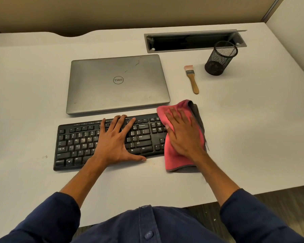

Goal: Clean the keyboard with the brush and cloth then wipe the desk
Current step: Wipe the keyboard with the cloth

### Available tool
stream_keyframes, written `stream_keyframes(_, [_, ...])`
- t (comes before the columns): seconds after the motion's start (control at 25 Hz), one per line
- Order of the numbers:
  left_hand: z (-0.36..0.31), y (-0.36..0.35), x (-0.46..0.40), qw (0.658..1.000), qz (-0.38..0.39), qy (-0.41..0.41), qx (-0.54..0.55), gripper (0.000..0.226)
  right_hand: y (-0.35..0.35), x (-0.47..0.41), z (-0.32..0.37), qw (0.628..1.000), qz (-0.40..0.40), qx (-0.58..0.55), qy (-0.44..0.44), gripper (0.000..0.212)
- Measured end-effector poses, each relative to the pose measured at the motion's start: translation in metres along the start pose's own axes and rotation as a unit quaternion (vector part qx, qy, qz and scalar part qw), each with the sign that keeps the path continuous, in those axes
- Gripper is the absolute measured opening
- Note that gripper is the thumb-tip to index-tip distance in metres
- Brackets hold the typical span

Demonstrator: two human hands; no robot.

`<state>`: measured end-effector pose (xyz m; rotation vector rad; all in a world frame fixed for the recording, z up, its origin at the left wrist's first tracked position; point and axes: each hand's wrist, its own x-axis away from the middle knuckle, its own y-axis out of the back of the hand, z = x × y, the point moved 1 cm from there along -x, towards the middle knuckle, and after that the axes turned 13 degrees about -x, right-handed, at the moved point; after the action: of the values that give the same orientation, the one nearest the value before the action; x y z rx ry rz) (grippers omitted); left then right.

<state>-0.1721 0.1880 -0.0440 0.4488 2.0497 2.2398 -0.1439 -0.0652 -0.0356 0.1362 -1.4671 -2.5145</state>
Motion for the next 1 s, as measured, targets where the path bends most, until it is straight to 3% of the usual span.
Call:
stream_keyframes(0.24, [0.000,0.000,0.001,1.000,-0.002,-0.002,-0.003,0.135,0.013,-0.020,-0.017,0.992,-0.039,0.070,-0.103,0.056])
stream_keyframes(0.64, [-0.001,0.000,0.000,1.000,0.001,0.005,0.015,0.135,0.024,0.013,-0.012,0.996,0.052,0.073,-0.001,0.068])
stream_keyframes(0.72, [0.000,0.000,0.000,1.000,0.002,0.007,0.020,0.135,0.025,0.023,-0.010,0.996,0.048,0.071,0.014,0.072])
stream_keyframes(1.0, [-0.001,0.002,0.001,1.000,-0.007,0.004,0.029,0.136,0.018,0.057,-0.020,0.996,-0.004,0.067,0.052,0.057])
